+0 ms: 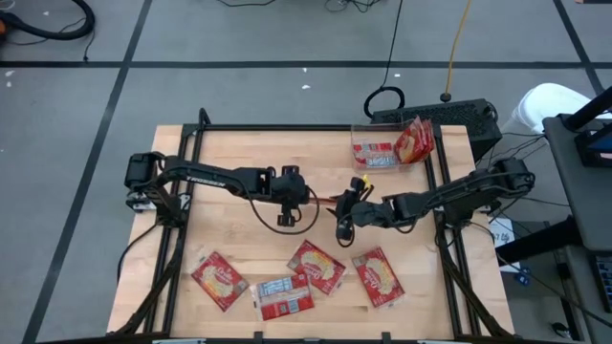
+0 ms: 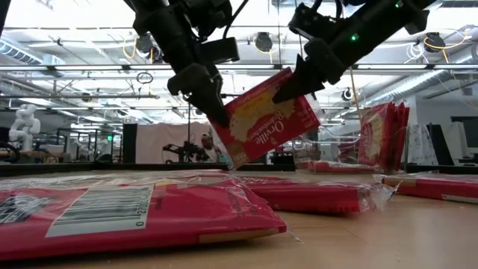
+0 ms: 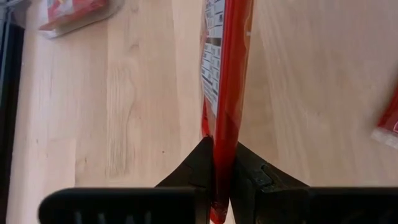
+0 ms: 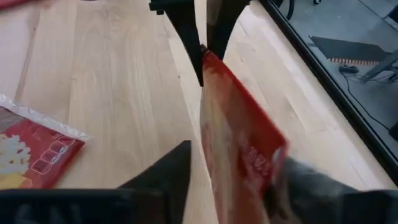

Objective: Sort popcorn bags into baskets
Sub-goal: Put the red popcorn bag into the transparent bin

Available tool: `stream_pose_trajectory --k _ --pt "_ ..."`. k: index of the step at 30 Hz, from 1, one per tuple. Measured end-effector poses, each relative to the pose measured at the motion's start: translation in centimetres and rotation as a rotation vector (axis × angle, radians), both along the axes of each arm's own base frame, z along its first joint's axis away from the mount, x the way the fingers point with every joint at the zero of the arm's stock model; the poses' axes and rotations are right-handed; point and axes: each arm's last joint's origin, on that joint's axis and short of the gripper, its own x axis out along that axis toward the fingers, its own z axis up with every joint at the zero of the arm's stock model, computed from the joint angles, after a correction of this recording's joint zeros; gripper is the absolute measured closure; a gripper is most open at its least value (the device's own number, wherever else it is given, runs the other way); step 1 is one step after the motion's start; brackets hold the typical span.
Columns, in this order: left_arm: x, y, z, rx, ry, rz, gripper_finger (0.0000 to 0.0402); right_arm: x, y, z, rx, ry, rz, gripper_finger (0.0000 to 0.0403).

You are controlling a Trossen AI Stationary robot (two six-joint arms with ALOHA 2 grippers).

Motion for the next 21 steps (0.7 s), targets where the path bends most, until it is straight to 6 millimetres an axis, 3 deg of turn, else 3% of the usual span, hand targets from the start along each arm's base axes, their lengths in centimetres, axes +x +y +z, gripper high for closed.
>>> stream_pose_trajectory --k 9,15,21 --pt "0.3 -0.1 0.2 0.002 -0.047 0.066 0.0348 -0.6 -0.1 0.5 0.006 0.016 -0.006 0.0390" --pt "-0.6 -0.7 3.0 0.008 -0.186 0.257 0.0252 -2.3 -0.4 0.6 0.055 0.066 -0.056 0.0384" --pt "-1.6 -1.5 5.8 -0.067 -0.346 0.318 0.0165 -4.3 -0.3 1.1 0.133 -0.077 -0.088 0.0397"
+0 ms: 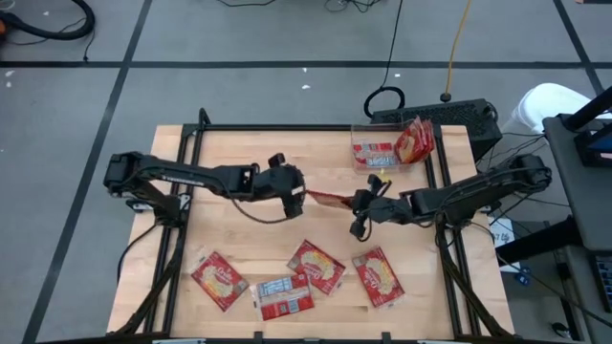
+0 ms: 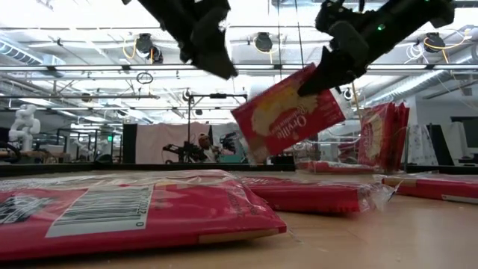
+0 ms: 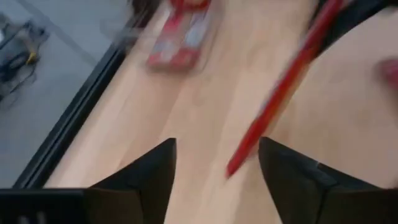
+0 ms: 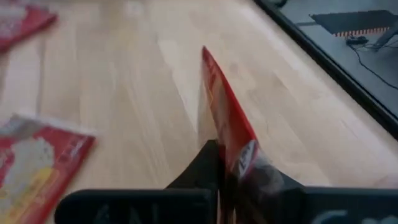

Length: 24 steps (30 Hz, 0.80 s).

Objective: Sort popcorn bags into baskets
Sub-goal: Put the red popcorn bag into the transparent bin

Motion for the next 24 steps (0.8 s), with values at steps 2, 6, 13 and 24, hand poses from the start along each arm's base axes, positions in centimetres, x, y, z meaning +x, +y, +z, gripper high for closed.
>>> stream_pose_trajectory --k 2,6,13,24 --pt "0.1 -0.4 -0.1 -0.005 -0.097 -0.016 0.0154 -0.7 0.1 -0.1 -0.019 -0.040 -0.037 0.0396" --pt "0.1 -0.8 -0.9 -0.015 -0.371 -0.037 0.0153 -1.5 0.6 1.2 -0.066 -0.181 -0.080 0.0395" --pt "-1.5 -0.6 -2.8 0.004 -0.713 -0.063 0.0177 -2.4 1.3 3.8 -0.266 -0.301 -0.214 0.0395" --pt "-1.3 -1.0 -5.4 -0.055 -0.957 -0.304 0.0175 -3.4 1.4 4.9 -0.237 -0.775 -0.060 0.0395"
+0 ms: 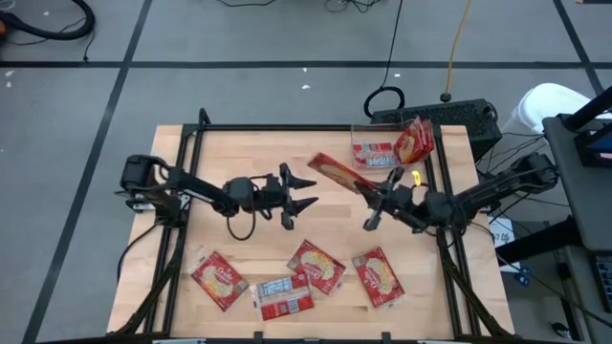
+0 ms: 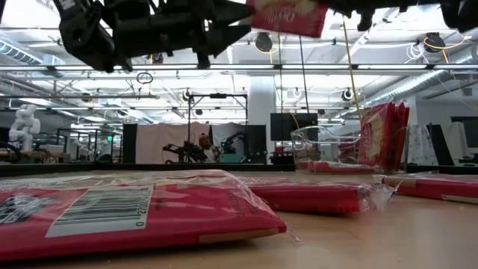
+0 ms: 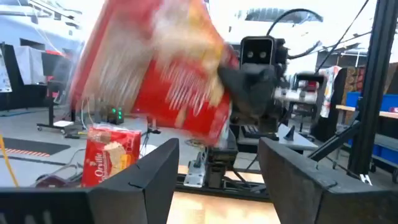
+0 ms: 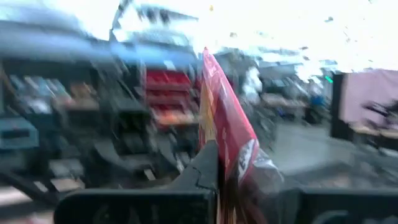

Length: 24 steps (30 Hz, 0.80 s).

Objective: Sort popcorn bags into baskets
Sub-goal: Put the red popcorn bag into the transparent bin

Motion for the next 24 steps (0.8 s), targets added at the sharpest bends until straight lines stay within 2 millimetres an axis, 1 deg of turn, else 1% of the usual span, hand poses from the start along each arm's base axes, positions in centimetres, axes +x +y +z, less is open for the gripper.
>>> stream_pose_trajectory --k 3,5,8,13,15,18,21,24 --pt "0.6 0.0 -0.8 0.004 -0.016 0.013 0.0164 -0.7 0.0 -0.4 -0.008 -0.100 0.088 0.0395" --pt "1.2 0.0 -0.8 0.020 -0.044 0.021 0.0158 -0.8 0.1 -0.7 -0.006 -0.135 0.139 0.0395" --pt "2.2 0.0 -0.5 0.054 -0.089 0.028 0.0151 -0.5 0.2 -1.1 0.002 -0.129 0.171 0.0395" --pt "4.6 -0.7 -0.1 0.089 -0.127 -0.032 0.0152 0.3 0.6 -2.1 -0.013 -0.095 0.208 0.0395" --pt "5.3 -1.1 -0.2 0.107 -0.127 -0.047 0.0160 0.4 0.7 -2.3 -0.019 -0.100 0.221 0.0395" --pt "5.9 -1.4 -0.4 0.135 -0.130 -0.062 0.0185 0.4 0.7 -2.2 -0.032 -0.118 0.216 0.0395" --pt "5.9 -1.4 -0.6 0.126 -0.124 -0.068 0.0218 0.0 0.8 -1.5 -0.057 -0.178 0.209 0.0395" --pt "5.8 -1.3 -0.2 0.110 -0.164 -0.071 0.0245 -0.4 0.8 -0.8 -0.103 -0.248 0.252 0.0394"
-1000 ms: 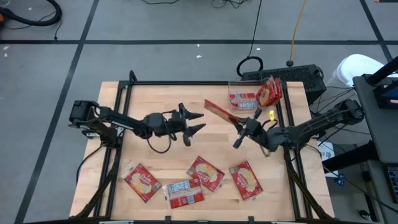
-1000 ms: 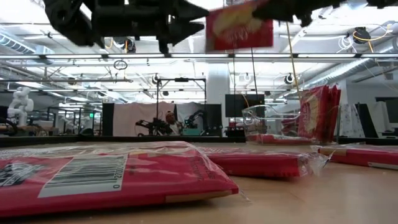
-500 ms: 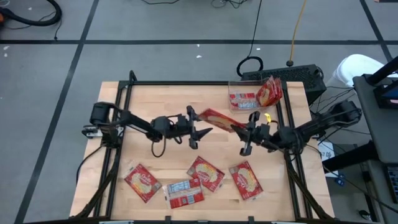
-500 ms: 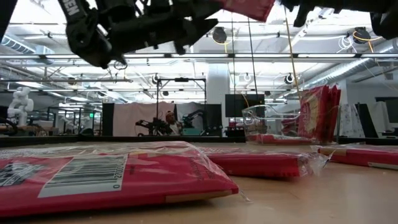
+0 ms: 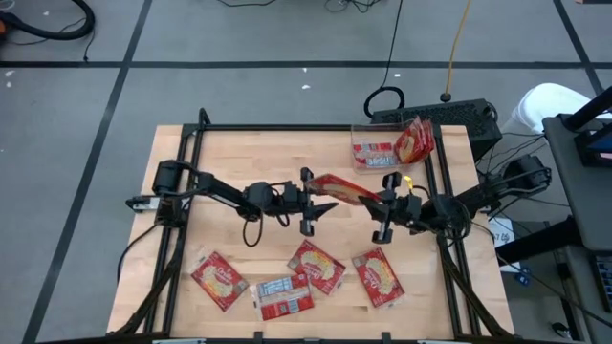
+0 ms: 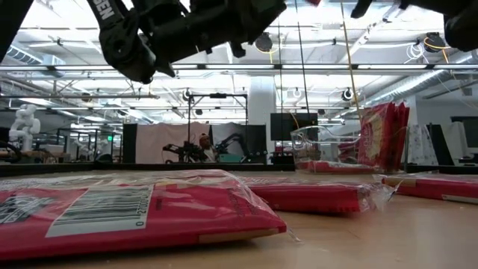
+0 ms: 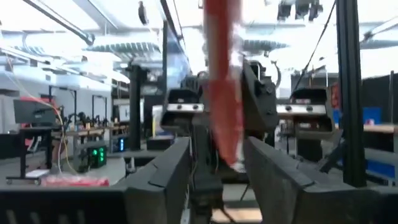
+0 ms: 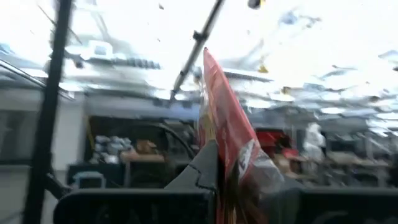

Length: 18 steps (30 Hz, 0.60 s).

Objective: Sort popcorn bags into baskets
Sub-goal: Put the red popcorn bag into the transparent bin

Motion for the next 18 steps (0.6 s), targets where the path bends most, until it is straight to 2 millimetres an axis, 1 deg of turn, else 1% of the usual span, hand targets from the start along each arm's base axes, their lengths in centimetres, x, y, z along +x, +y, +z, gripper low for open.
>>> stream_pose_trajectory --k 2,5,9,14,18 --pt "-0.2 -0.1 0.3 0.006 -0.039 -0.019 0.0255 0.0 0.1 0.1 -0.017 -0.017 0.033 0.0394" --pt "-0.4 -0.2 0.8 0.019 -0.091 -0.046 0.0255 0.2 0.0 -0.1 -0.014 -0.019 0.050 0.0394" --pt "-0.2 -0.8 1.2 0.074 -0.110 -0.074 0.0238 0.6 -0.2 -0.6 -0.009 0.002 0.044 0.0394" --pt "0.2 -1.7 1.9 0.090 -0.126 -0.067 0.0212 0.9 -0.4 -0.9 -0.009 0.008 0.058 0.0394" --pt "0.4 -1.8 2.2 0.083 -0.135 -0.067 0.0216 0.7 -0.4 -0.6 -0.020 -0.008 0.074 0.0394"
